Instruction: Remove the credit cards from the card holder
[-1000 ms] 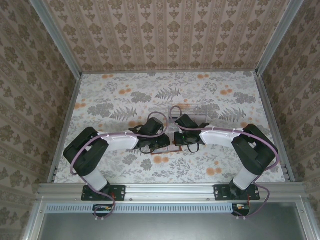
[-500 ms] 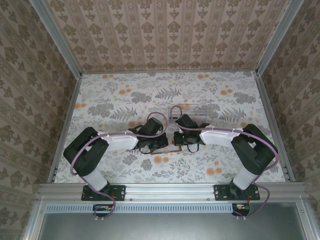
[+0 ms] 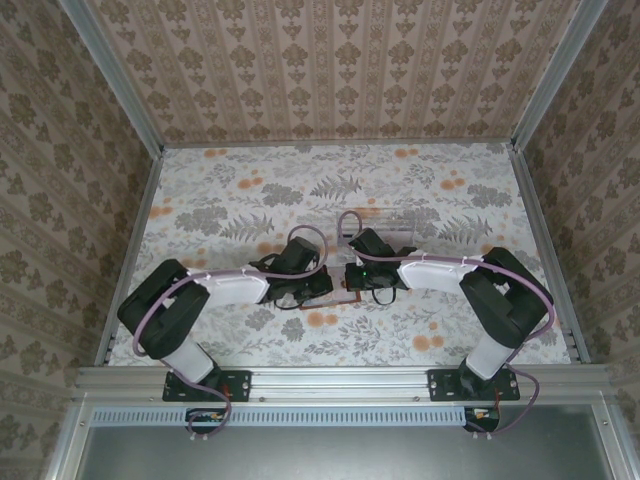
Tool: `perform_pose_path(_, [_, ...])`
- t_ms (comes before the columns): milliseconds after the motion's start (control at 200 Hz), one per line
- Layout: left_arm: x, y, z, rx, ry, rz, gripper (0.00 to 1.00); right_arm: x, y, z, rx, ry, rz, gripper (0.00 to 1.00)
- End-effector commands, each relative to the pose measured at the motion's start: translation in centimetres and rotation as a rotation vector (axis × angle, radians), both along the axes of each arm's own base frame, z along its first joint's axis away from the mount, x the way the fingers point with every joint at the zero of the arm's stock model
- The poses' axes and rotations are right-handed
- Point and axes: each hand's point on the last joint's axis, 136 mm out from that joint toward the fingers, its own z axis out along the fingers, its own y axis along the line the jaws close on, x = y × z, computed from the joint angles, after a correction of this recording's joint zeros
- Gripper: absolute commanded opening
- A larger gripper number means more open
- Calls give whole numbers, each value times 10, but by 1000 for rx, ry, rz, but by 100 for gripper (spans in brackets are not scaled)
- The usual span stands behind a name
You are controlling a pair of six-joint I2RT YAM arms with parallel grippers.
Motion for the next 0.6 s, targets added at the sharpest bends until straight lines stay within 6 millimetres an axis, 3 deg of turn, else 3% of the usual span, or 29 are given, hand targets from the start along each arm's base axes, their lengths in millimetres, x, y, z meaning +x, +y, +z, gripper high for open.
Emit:
perform_pose_path(0, [-3, 8, 6, -16, 2, 15, 0, -21, -19, -30, -87, 108, -15, 9])
perform_pose_path(345, [-5, 17, 12, -38, -14, 21, 0, -19, -24, -26, -88, 100, -28, 9])
perform_pose_path(595, [-11, 40, 23, -45, -42, 35, 0, -18, -24, -25, -85, 98, -30, 9])
